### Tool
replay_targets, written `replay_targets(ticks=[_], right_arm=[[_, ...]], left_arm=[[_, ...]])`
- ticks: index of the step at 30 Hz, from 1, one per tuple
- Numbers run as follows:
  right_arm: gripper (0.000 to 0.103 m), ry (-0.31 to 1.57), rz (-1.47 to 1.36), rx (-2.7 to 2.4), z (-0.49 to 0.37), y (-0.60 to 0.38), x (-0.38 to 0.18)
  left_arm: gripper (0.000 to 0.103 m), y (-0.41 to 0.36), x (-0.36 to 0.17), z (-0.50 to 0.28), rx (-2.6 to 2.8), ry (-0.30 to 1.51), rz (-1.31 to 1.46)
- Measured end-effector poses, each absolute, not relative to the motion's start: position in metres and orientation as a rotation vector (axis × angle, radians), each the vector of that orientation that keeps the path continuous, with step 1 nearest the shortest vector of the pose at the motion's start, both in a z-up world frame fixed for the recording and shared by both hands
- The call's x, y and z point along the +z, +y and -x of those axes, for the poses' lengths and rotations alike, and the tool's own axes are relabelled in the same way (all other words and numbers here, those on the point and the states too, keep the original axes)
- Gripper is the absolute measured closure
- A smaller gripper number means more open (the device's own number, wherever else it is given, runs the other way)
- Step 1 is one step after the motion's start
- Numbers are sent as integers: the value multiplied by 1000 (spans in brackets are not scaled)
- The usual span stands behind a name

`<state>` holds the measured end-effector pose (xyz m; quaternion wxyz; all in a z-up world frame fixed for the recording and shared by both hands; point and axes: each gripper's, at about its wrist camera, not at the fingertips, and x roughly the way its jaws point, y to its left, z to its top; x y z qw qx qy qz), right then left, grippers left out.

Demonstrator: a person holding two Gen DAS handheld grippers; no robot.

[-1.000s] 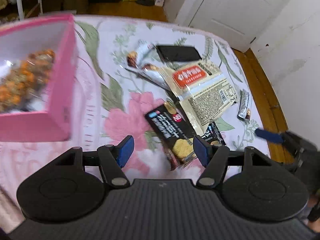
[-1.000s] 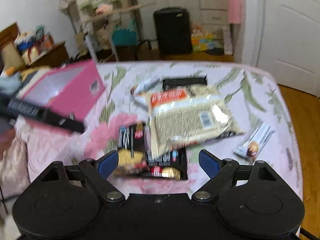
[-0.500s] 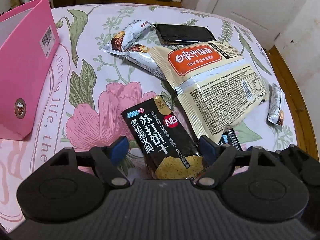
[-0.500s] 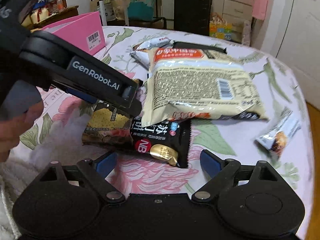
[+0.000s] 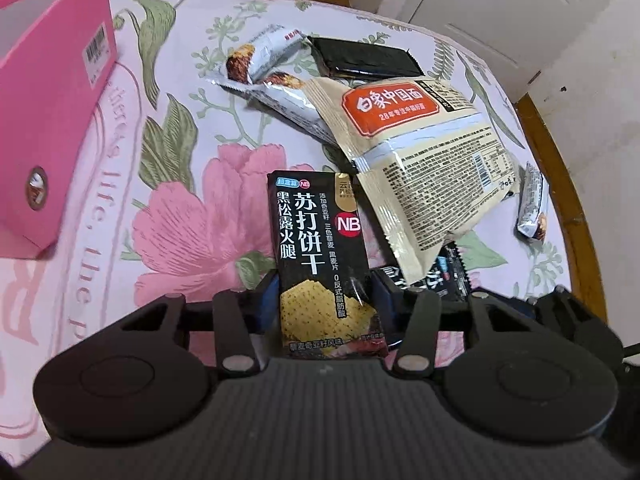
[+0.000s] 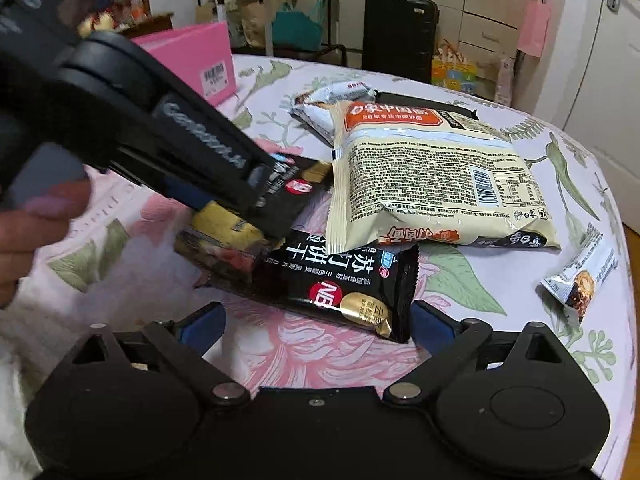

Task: Organize snacks
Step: 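Move the left tool to a black NB cracker pack and grasp it, then lift the black pack with the left tool while the right tool grasps a second black NB pack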

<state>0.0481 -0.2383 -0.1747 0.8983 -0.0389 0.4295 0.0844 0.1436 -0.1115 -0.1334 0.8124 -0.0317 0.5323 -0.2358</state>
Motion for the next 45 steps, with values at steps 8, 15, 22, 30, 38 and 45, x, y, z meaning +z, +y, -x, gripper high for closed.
replay_targets(ticks=[8,15,22,30,38,45], right_arm=[[0,981,55,84,-74,-223,-179],[0,1000,16,42,-85,-218,-181],[0,1040,5,63,-82,-220,-174],[0,1065,-157,29,-84,-239,-159],[0,1071,-121,-23,-103,-222,-166],[0,1031,-141,-15,-102,-223,-175]], left_arm=[[57,-84,-126,-149,-496,1130,123],[57,-71,-124,-150,-490,1120,151],[58,-58,-129,-153,-477,1123,165],[58,-47,-120,-155,-503,1122,205],[59,-46,-123,-154,-489,1112,169],[59,-40,-143,-159,-485,1180,222]])
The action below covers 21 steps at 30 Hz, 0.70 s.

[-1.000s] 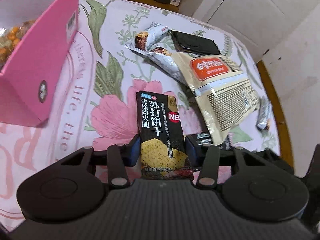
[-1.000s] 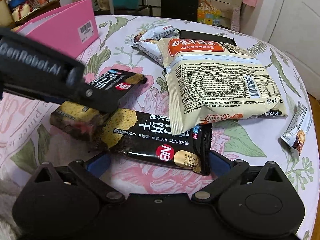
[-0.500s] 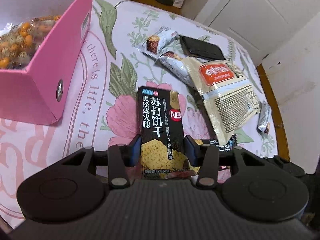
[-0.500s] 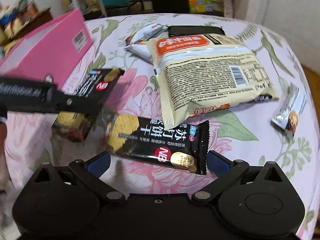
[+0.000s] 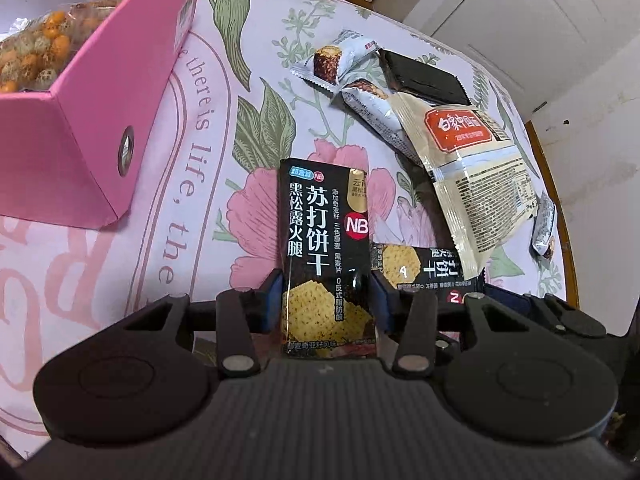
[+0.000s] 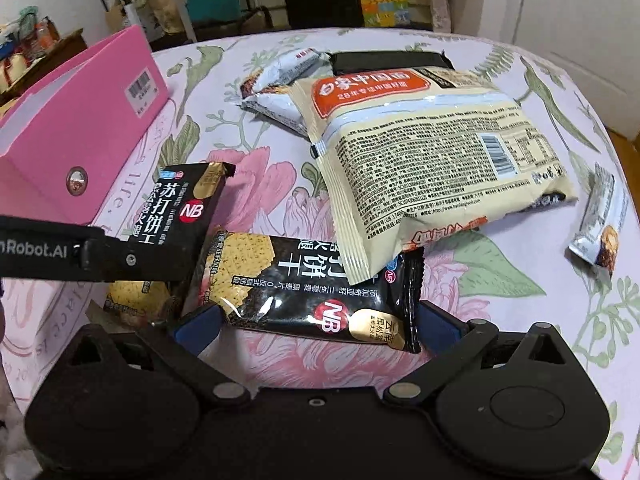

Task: Organize snacks
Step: 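Lift the black pack with the left tool while the right tool grasps a second black NB pack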

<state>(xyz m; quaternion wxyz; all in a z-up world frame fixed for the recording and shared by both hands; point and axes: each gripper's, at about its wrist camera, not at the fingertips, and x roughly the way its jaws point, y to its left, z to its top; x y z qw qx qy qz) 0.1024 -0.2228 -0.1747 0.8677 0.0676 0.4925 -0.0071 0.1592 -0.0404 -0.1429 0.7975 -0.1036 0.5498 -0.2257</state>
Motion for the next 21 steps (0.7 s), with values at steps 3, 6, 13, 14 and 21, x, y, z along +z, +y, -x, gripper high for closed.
replay_targets(ticks=[3,6,13,14,21], right_arm=[[0,1021,-131,2,-101,-224,-175],[4,1006,-169,-1,-98,-227,-171],[43,1027,-241,-25,-81,-239,-153],[47,1032,-251,-18,-77,-241,-150],[41,1143,-118,212,-56,-223,-138]], left_arm=[[59,-44,-144,-158,-487,1177,207],[60,-45,-142,-157,-493,1185,206],[61,-40,-134,-157,-499,1237,208],[61,-39,-132,-156,-495,1239,199],[62,-39,-120,-150,-458,1187,122]])
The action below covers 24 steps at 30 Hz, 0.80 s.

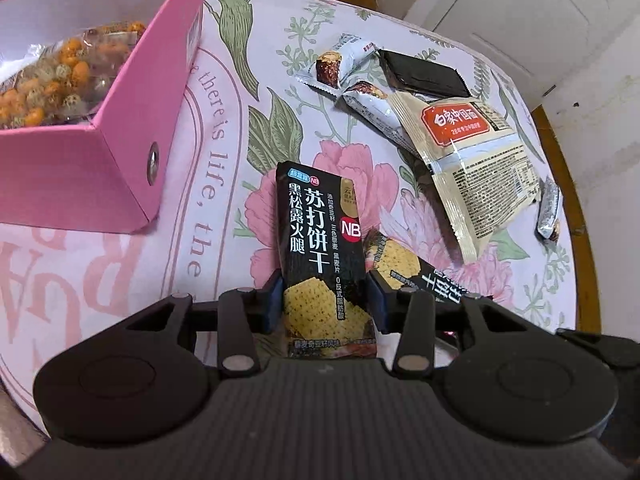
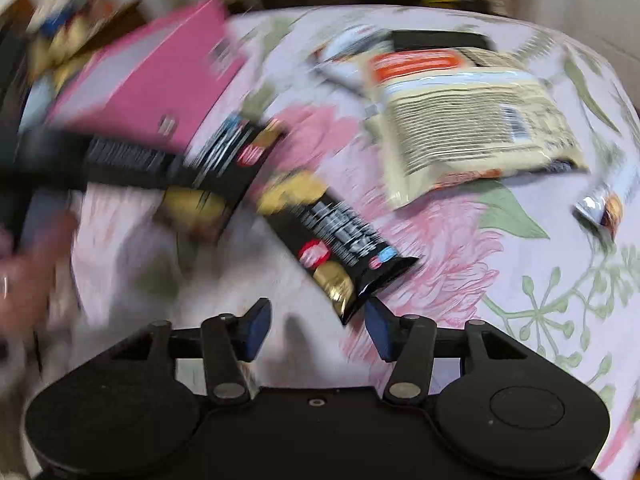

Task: Organize snacks
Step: 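Lift the black pack with the left tool while the right tool grasps a second black NB pack, then carry both black cracker packs over the pink box with both tools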

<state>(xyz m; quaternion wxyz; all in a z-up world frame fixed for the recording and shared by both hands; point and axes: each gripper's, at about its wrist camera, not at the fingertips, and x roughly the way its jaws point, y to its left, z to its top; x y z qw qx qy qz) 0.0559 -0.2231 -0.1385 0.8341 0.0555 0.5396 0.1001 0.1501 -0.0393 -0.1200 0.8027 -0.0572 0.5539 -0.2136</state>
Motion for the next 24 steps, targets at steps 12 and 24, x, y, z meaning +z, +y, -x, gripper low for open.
replay_targets(ticks=[12,24], right_arm=[[27,1075,386,436,-106,-190,-153],[44,1138,127,243,-97,-202,-145]], left_arm=[[62,-40,-130,-150,-453,1226,108],[75,-34,-124,-148,-512,1244,128]])
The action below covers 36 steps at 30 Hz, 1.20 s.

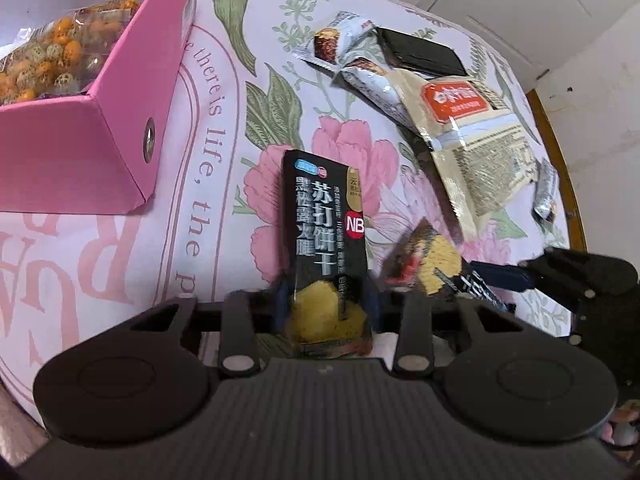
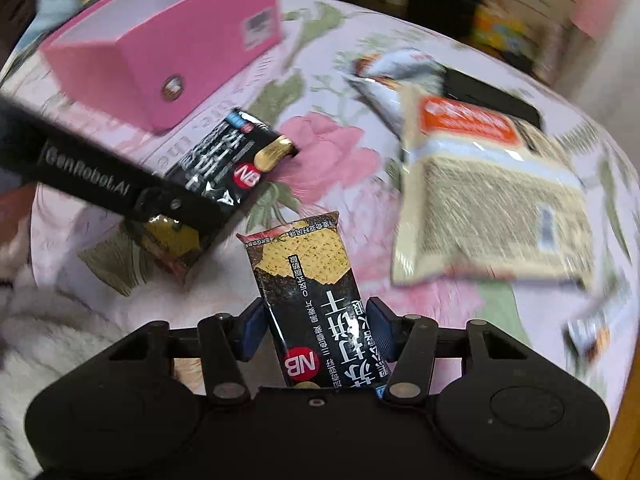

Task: Organize snacks
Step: 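Carry both black cracker packs over the pink box with both tools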

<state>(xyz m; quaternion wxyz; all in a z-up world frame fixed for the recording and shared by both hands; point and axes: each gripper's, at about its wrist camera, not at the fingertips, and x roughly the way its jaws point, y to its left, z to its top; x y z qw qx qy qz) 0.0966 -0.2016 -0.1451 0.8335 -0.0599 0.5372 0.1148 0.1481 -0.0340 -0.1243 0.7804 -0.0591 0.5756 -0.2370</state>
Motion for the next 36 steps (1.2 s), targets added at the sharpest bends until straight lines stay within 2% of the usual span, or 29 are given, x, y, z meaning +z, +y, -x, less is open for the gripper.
replay_targets(ticks=[8,10,12,15,18,21,22,28,31,36], right_arm=[[44,1084,77,167,-66,-205,-113],[44,1084,72,142,-63,-208,-113],[44,1086,52,129,-61,-213,-114],[44,1087,18,122,-60,-220,-119],[44,1083,-6,122,-61,-225,-122],[44,1081,-28,120,-64,-229,-125],[44,1082,-34,120,-65,-231,-126],[44,1089,-54,112,-67,-233,-131],[44,1082,-65,111,-66,-234,-131],[44,1090,-66,113,-64,-233,-128]], left_arm=[[75,-32,-107,-135,-505,1199,115],[68,-32,-108,-134,-474,1179,103],[56,-34,-108,-134,-440,1140,91],[48,-39,-113,-134,-428,1097,56],[45,-45,-125,-136,-401,1107,16],[34,-47,-133,-138,-387,1107,33],[34,-48,-134,-139,-390,1110,40],[34,-59,-139,-136,-393,1116,6],[55,-61,-137,-132,-383,1116,-25],[57,-61,-133,-132,-397,1144,-65]])
